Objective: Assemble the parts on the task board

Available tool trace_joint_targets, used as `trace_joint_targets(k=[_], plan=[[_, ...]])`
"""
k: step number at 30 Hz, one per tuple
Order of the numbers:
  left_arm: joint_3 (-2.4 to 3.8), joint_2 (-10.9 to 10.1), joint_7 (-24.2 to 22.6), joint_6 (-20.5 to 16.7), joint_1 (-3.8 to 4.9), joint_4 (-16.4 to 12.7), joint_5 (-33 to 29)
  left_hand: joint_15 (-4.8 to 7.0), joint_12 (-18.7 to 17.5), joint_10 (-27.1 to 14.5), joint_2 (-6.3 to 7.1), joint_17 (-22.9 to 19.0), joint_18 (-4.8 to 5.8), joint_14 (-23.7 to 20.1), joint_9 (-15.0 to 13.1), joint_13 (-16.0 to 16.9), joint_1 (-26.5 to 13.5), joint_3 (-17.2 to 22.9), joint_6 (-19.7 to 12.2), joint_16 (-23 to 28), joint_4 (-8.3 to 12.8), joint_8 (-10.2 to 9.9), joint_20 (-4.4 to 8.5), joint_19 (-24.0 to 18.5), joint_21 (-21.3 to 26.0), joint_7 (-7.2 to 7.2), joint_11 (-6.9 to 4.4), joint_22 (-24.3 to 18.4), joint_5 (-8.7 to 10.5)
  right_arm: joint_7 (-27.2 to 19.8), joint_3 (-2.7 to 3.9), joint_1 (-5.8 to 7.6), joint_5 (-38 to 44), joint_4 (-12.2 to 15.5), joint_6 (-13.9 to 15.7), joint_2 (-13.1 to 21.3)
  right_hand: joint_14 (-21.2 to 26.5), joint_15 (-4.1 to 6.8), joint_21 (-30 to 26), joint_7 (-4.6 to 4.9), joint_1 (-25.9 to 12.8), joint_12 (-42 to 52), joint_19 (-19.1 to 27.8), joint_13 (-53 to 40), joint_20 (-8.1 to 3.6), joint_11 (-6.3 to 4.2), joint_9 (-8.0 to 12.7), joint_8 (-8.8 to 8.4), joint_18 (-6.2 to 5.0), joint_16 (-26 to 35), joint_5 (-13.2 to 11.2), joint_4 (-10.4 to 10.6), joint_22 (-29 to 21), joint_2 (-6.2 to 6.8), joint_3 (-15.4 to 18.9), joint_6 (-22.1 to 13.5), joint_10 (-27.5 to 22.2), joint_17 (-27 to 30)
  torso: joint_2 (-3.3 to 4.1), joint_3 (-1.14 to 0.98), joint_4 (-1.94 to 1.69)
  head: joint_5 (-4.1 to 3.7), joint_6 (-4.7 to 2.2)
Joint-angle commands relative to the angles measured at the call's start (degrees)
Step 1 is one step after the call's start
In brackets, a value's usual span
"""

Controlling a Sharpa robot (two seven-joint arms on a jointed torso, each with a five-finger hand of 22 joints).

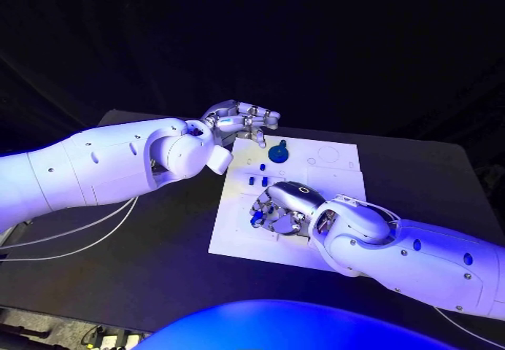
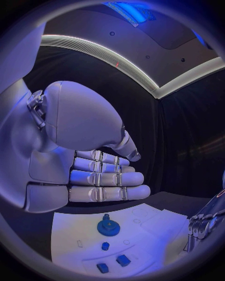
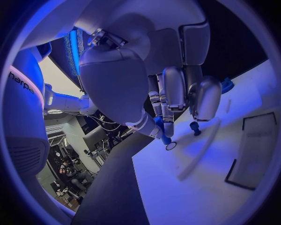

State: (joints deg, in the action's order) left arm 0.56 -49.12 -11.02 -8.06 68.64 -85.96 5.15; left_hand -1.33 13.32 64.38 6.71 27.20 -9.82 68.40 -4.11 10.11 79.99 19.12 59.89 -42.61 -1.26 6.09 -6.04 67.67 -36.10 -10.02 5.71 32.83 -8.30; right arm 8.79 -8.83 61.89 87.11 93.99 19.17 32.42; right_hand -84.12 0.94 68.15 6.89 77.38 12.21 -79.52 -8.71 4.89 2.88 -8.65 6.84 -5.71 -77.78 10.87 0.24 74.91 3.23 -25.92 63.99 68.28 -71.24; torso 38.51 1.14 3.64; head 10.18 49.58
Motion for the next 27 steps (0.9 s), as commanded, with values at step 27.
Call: trace_joint_targets(k=[27], plan=[[0.01, -0.1, -0.1, 1.3, 0.04, -0.1, 0.1, 0.13, 0.3, -0.4, -0.31, 0.0, -0.65, -0.5, 0.0, -0.1, 0.0, -0.3, -0.5, 0.3, 0.2, 0.1, 0.1, -0.5, 0.2, 0.08, 0.0, 0.0, 0.03, 3.5, -0.09, -0.38, 3.4, -0.7, -3.3, 0.0, -2.4, 0.22, -0.8, 0.1, -0.1, -0.3, 0.3, -0.1, 0.0, 0.4, -2.3, 1.02, 0.97, 0.0, 0.2, -0.4, 4.4, 0.82, 0.2, 0.4, -0.3, 0.4, -0.05, 0.01, -0.08, -0.22, 0.42]])
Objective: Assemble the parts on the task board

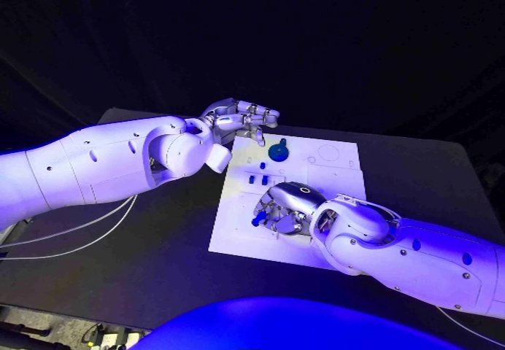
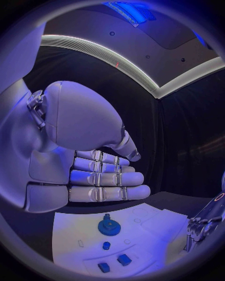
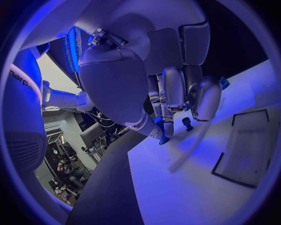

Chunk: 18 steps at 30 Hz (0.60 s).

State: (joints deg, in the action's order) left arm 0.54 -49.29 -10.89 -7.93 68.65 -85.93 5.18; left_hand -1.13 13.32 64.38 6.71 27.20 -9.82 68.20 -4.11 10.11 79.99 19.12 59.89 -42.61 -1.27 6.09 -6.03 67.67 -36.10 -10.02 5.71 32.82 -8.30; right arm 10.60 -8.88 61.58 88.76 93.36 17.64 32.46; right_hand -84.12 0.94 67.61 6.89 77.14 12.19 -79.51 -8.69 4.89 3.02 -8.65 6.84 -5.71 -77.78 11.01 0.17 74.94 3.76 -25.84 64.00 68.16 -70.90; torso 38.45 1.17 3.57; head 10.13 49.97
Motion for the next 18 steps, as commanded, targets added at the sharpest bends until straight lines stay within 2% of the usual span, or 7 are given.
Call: trace_joint_targets(k=[1, 11, 18], plan=[[0.03, 0.0, -0.2, 1.1, 0.04, -0.1, 0.1, -0.07, 0.3, -0.4, -0.31, 0.0, -0.66, -0.3, 0.0, -0.1, 0.0, -0.3, -0.5, 0.2, 0.2, 0.1, 0.1, -0.5, 0.2, 0.08, 0.0, 0.0, 0.03, 1.7, -0.03, -0.07, 1.8, -0.1, -2.0, -0.2, -2.3, 0.18, -0.4, 0.14, 0.0, -0.3, 0.4, -0.1, 0.02, 0.3, -2.3, 0.98, 0.95, 0.0, 0.0, -0.4, 4.3, 0.36, 0.2, 0.3, -0.3, 0.2, 0.01, -0.03, -0.01, -0.17, 0.03], [0.02, 0.1, -0.2, 1.2, 0.04, -0.1, 0.1, -0.07, 0.3, -0.4, -0.31, 0.0, -0.66, -0.3, 0.0, -0.1, 0.0, -0.3, -0.5, 0.2, 0.2, 0.1, 0.1, -0.5, 0.2, 0.08, 0.0, 0.0, 0.03, 0.9, -0.14, -0.08, 1.5, -0.1, -3.9, -1.1, -2.2, -0.18, -1.4, 0.63, -1.3, -0.8, 0.9, -0.3, 0.34, 0.72, -2.3, 0.0, 0.8, 0.4, 0.7, -0.1, 4.1, 1.44, 1.6, -1.4, -1.0, 0.8, 0.0, 0.0, 0.03, -0.3, 0.01], [0.02, 0.0, -0.1, 1.3, 0.04, -0.1, 0.1, -0.08, 0.4, -0.4, -0.33, 0.0, -0.66, -0.4, 0.0, -0.1, 0.0, -0.3, -0.5, 0.3, 0.2, 0.1, 0.08, -0.6, 0.2, 0.07, 0.01, 0.0, 0.04, 0.8, -0.18, -0.08, 1.1, -0.3, -3.7, -1.1, -2.2, -0.24, -1.4, 0.89, -2.1, -0.6, 0.7, -0.8, 0.49, 0.75, -1.4, -2.75, 0.8, 0.3, 0.8, 0.3, 4.3, 2.02, 2.3, -5.6, -0.8, 0.7, -0.03, 0.01, 0.05, -0.34, 0.0]])
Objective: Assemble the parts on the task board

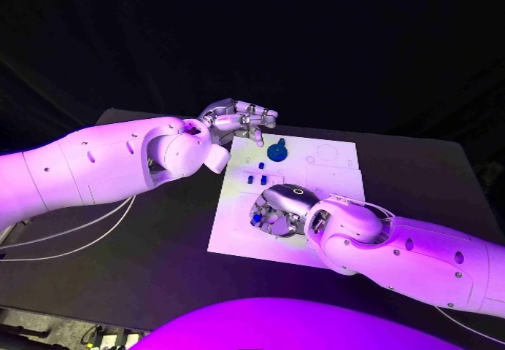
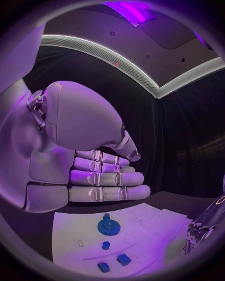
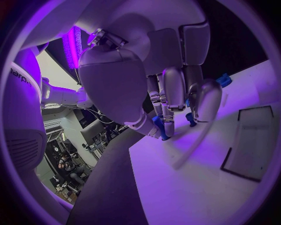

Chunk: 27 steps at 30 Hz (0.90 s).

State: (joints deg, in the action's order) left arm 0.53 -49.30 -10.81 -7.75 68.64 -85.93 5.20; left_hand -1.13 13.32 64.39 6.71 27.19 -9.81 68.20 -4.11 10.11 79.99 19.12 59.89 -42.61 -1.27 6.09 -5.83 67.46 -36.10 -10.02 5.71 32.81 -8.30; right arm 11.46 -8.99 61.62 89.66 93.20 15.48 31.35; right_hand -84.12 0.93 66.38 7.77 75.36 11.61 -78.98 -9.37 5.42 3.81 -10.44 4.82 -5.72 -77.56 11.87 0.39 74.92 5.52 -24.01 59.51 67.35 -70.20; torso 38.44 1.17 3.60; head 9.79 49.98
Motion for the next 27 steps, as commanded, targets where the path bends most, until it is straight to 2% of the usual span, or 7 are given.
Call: trace_joint_targets(k=[1, 7, 12, 19, 22, 25, 27], plan=[[0.03, 0.0, -0.2, 1.1, 0.04, -0.1, 0.1, -0.08, 0.4, -0.4, -0.34, 0.0, -0.66, -0.4, 0.0, -0.1, 0.0, -0.3, -0.5, 0.3, 0.2, 0.1, -0.13, -0.4, 0.2, 0.07, 0.01, 0.0, 0.04, 0.0, -0.08, -0.12, 0.2, -0.2, -1.4, 0.0, -2.2, -0.16, -0.2, -0.02, -0.4, 0.1, 0.2, -0.2, -0.06, -0.14, 0.5, -1.12, 0.79, 0.1, -0.1, 0.1, 4.3, 0.33, 0.5, -1.8, 0.0, 0.0, -0.02, 0.0, 0.01, -0.03, -0.01], [0.03, 0.0, -0.1, 1.2, 0.04, -0.1, 0.1, -0.08, 0.4, -0.4, -0.34, 0.0, -0.66, -0.4, 0.0, -0.1, 0.0, -0.3, -0.5, 0.3, 0.2, 0.1, -0.13, -0.4, 0.2, 0.07, 0.01, 0.0, 0.04, 0.4, -0.09, -0.11, 0.3, -0.3, -0.5, 0.1, -2.2, 0.22, -0.2, -0.22, -0.5, 0.2, 0.0, -0.7, -0.35, -0.66, 1.3, -1.39, 0.81, 0.2, -0.3, 0.2, 4.5, 0.65, 0.7, -5.1, 0.0, 0.2, 0.0, -0.01, -0.03, -0.12, -0.09], [0.03, 0.0, 0.0, 1.3, 0.04, -0.1, 0.1, -0.08, 0.4, -0.4, -0.34, 0.0, -0.66, -0.4, 0.0, -0.1, 0.0, -0.3, -0.5, 0.3, 0.2, 0.1, -0.13, -0.4, 0.2, 0.07, 0.01, 0.0, 0.04, 0.3, -0.09, -0.11, 0.2, 0.1, 0.7, 0.5, -2.0, 0.51, -0.7, -1.07, -1.0, 0.8, 0.1, -1.5, -0.61, -0.99, 2.5, -1.38, 0.76, 0.7, -1.4, 0.5, 4.5, 1.34, 1.7, -10.8, -0.2, 1.0, -0.02, -0.02, 0.01, -0.18, -0.12], [0.01, -0.1, 0.0, 1.3, 0.04, 0.0, 0.1, -0.08, 0.4, -0.4, -0.34, 0.0, -0.66, -0.4, 0.0, -0.1, 0.0, -0.3, -0.5, 0.3, 0.2, 0.1, -0.13, -0.4, 0.2, 0.07, 0.01, 0.0, 0.04, -0.5, -0.04, 0.19, -1.2, 2.6, 4.1, 3.2, -2.0, 0.7, -1.0, -1.93, -1.6, 1.4, 0.0, -2.1, -0.81, -1.22, 3.7, -1.33, 0.74, 1.0, -2.5, 1.2, 4.5, 1.96, 3.4, -15.2, -0.3, 1.3, -0.09, 0.02, 0.07, -0.48, -0.3], [-0.01, -0.2, 0.1, 1.3, 0.04, 0.0, 0.1, -0.08, 0.4, -0.4, -0.34, 0.0, -0.66, -0.4, 0.0, -0.1, 0.0, -0.3, -0.5, 0.3, 0.2, 0.1, -0.13, -0.4, 0.2, 0.07, 0.01, 0.0, 0.04, -2.0, 0.1, 1.02, -3.7, 4.6, 6.5, 5.8, -2.0, 0.83, -1.2, -1.47, -1.6, 2.0, 0.0, -2.5, -0.89, -1.4, 3.5, -0.72, 0.73, 1.1, -3.2, 1.4, 4.5, 1.95, 4.1, -14.2, 0.4, 1.5, -0.14, 0.03, 0.06, -0.99, -0.48], [-0.05, -0.3, 0.1, 1.2, 0.04, 0.0, 0.1, -0.08, 0.4, -0.4, -0.34, 0.0, -0.66, -0.4, 0.0, -0.1, 0.0, -0.3, -0.5, 0.3, 0.2, 0.1, -0.13, -0.4, 0.2, 0.07, 0.01, 0.0, 0.04, -3.8, 0.3, 2.52, -9.9, 6.8, 7.8, 9.4, -1.4, 0.84, -4.0, -0.39, -1.3, 3.5, 1.2, -3.6, -0.96, -1.35, 2.5, 1.65, 0.24, 2.6, -3.2, 1.7, 3.4, 1.62, 4.7, -9.2, 2.0, 3.7, -0.27, 0.09, 0.17, -1.52, -0.79], [-0.07, -0.3, 0.1, 1.1, 0.04, 0.0, 0.1, -0.09, 0.4, -0.5, -0.31, 0.0, -0.67, -0.5, 0.0, -0.1, 0.0, -0.3, -0.5, 0.3, 0.2, 0.1, -0.14, -0.5, 0.3, 0.07, 0.02, 0.0, 0.05, -4.4, 0.38, 3.61, -15.5, 7.6, 7.8, 11.9, -1.3, 0.27, -4.6, 0.38, -1.8, 5.0, 1.4, -4.5, -0.72, -0.54, 1.6, 3.95, 0.22, 2.9, -3.2, 2.3, 3.2, 1.24, 5.3, -4.6, 3.3, 4.0, -0.37, 0.14, 0.31, -2.39, -1.14]])
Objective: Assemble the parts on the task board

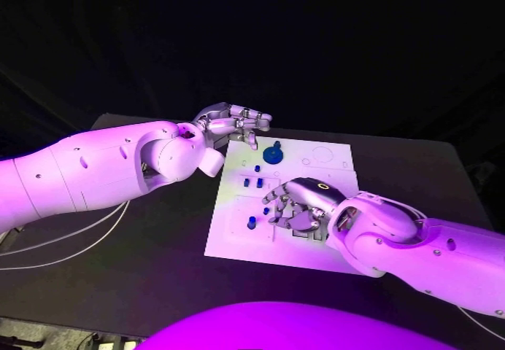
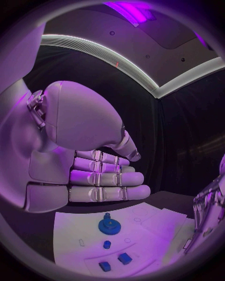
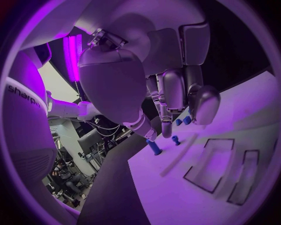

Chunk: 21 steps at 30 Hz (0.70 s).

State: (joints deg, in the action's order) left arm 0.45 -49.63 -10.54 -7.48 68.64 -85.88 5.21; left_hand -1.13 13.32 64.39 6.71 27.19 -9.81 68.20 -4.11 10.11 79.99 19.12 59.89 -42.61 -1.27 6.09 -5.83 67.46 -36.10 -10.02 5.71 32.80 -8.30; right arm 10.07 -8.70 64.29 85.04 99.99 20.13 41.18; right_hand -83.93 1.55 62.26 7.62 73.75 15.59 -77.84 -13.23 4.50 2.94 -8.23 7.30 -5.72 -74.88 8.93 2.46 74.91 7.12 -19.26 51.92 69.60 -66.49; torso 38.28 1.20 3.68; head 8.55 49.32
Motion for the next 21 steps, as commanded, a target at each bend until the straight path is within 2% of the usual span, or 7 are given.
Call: trace_joint_targets(k=[1, 3, 5, 6, 9, 14, 21], plan=[[0.0, 0.0, -0.2, 0.8, 0.04, -0.1, 0.1, -0.09, 0.4, -0.5, -0.31, 0.0, -0.67, -0.5, 0.0, -0.1, 0.0, -0.3, -0.5, 0.3, 0.2, 0.1, -0.14, -0.5, 0.3, 0.07, 0.03, 0.0, 0.05, -3.0, 0.12, 1.47, -13.9, 1.1, 2.8, 3.6, -1.7, -0.23, -0.2, 0.22, -0.4, 2.5, 0.1, -1.8, 0.3, 0.23, -0.9, 2.35, 0.28, 0.0, -0.1, 0.4, 3.4, -0.4, 1.1, 4.9, 1.9, -0.1, -0.34, 0.17, 0.41, -1.33, -0.51], [-0.02, 0.0, -0.2, 0.8, 0.04, -0.1, 0.1, -0.09, 0.4, -0.5, -0.31, 0.0, -0.67, -0.5, 0.0, -0.1, 0.0, -0.3, -0.5, 0.3, 0.2, 0.1, -0.14, -0.5, 0.3, 0.07, 0.03, 0.0, 0.05, -2.6, 0.16, 2.29, -18.9, 1.6, 1.9, 6.8, -2.1, 0.16, 1.6, -0.6, -1.6, 6.1, -0.9, -4.4, 0.16, -0.59, -1.6, 3.69, 0.56, -1.0, 0.9, 1.4, 4.2, -0.51, 2.6, 7.5, 3.7, -1.6, -0.57, 0.28, 0.68, -1.95, -0.55], [-0.05, -0.1, -0.3, 0.7, 0.04, -0.1, 0.1, -0.09, 0.4, -0.5, -0.31, 0.0, -0.67, -0.5, 0.0, -0.1, 0.0, -0.3, -0.5, 0.3, 0.2, 0.1, -0.14, -0.5, 0.3, 0.07, 0.03, 0.0, 0.05, -2.0, 0.18, 2.7, -21.9, 1.9, 1.4, 9.2, -2.7, 0.72, 3.5, -1.56, -3.8, 11.6, -1.9, -8.9, -0.47, -1.85, -2.6, 4.91, 0.88, -2.5, 4.7, 3.0, 5.1, -0.7, 5.2, 9.2, 4.7, -3.5, -0.78, 0.33, 0.91, -2.59, -0.61], [-0.08, -0.1, -0.3, 0.7, 0.04, -0.1, 0.1, -0.09, 0.4, -0.5, -0.31, 0.0, -0.67, -0.5, 0.0, -0.1, 0.0, -0.3, -0.5, 0.3, 0.2, 0.1, -0.14, -0.5, 0.3, 0.07, 0.03, 0.0, 0.05, -1.5, 0.18, 2.87, -23.2, 2.1, 1.1, 10.6, -3.0, 1.5, 4.7, -2.21, -4.3, 20.9, -2.6, -18.0, -0.86, -2.54, -3.6, 5.72, 1.21, -3.5, 6.7, 3.7, 5.7, -1.06, 7.0, 9.8, 5.4, -4.8, -0.88, 0.34, 1.07, -2.8, -0.63], [-0.26, -0.2, -0.4, 0.6, 0.03, 0.0, 0.1, -0.09, 0.4, -0.5, -0.31, 0.0, -0.67, -0.5, 0.0, -0.1, 0.0, -0.3, -0.5, 0.3, 0.2, 0.1, -0.14, -0.5, 0.3, 0.07, 0.03, 0.0, 0.05, 1.4, 0.15, 2.81, -23.8, 3.2, 0.2, 15.0, -3.8, 2.22, 8.6, -3.32, -5.3, 48.3, -4.4, -46.8, -1.8, -3.39, -7.3, 8.54, 1.89, -6.7, 7.7, 5.5, 7.6, -2.71, 11.5, 10.2, 8.7, -9.2, -1.18, 0.22, 1.63, -3.29, -0.64], [-0.6, -0.2, -1.2, -0.1, -0.04, 0.1, 0.0, -0.1, 0.4, -0.5, -0.33, 0.0, -0.67, -0.6, 0.0, -0.1, 0.0, -0.3, -0.5, 0.3, 0.2, 0.1, -0.15, -0.5, 0.3, 0.07, 0.03, 0.0, 0.05, 6.3, 0.05, 1.61, -17.5, 5.6, 0.1, 18.7, -4.4, 2.21, 12.6, -3.42, -5.6, 57.1, -6.1, -56.7, -1.76, -3.25, -11.3, 10.66, 2.75, -9.7, 10.3, 7.7, 9.6, -3.77, 16.1, 8.6, 9.5, -13.8, -1.63, -0.04, 2.16, -3.82, -0.45], [-0.92, -0.1, -1.5, -0.3, -0.22, 0.4, -0.1, -0.1, 0.4, -0.5, -0.33, 0.0, -0.67, -0.6, 0.0, -0.1, 0.0, -0.3, -0.5, 0.3, 0.2, 0.1, -0.15, -0.5, 0.3, 0.07, 0.03, 0.0, 0.05, 12.9, -0.09, -0.64, -10.2, 7.1, 1.2, 20.1, -4.7, 1.93, 14.0, -2.99, -5.3, 57.7, -6.7, -57.9, -1.7, -2.66, -13.1, 10.64, 2.96, -11.0, 10.4, 8.8, 10.3, -3.58, 18.9, 6.9, 9.1, -16.0, -2.09, -0.19, 2.79, -4.21, 0.01]])
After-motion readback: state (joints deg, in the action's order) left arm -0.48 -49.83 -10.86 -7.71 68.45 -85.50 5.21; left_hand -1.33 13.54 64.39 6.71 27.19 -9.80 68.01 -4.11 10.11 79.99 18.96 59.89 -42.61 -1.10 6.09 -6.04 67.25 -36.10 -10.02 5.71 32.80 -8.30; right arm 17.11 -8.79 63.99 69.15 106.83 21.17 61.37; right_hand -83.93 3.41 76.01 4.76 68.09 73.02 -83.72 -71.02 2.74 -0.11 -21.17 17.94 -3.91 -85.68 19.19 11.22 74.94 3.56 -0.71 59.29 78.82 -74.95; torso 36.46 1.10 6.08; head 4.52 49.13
